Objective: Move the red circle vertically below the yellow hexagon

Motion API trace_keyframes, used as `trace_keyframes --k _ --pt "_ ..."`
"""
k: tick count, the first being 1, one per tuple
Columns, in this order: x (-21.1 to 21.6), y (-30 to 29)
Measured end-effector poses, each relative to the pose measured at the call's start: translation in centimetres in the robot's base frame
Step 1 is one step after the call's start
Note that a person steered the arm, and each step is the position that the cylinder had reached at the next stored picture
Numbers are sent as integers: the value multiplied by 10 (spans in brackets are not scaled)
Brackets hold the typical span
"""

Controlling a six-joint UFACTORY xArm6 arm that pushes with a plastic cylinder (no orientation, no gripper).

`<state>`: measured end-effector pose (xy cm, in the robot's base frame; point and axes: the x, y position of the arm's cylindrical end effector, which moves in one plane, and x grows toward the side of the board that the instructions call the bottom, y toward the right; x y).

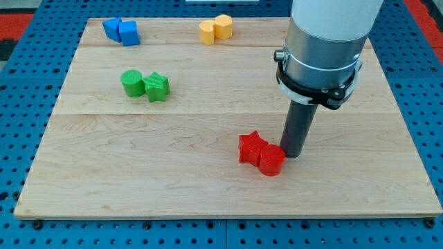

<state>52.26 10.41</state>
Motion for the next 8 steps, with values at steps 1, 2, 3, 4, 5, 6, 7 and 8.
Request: trace_keyframes --k 1,2,3,4,5,6,7,8 --pt "23 20" --pt "44 18" --pt "30 -19" --pt "-21 -53" --pt "-64 -68" --pt "-49 -54" --pt "-7 -39" --pt "-1 -77"
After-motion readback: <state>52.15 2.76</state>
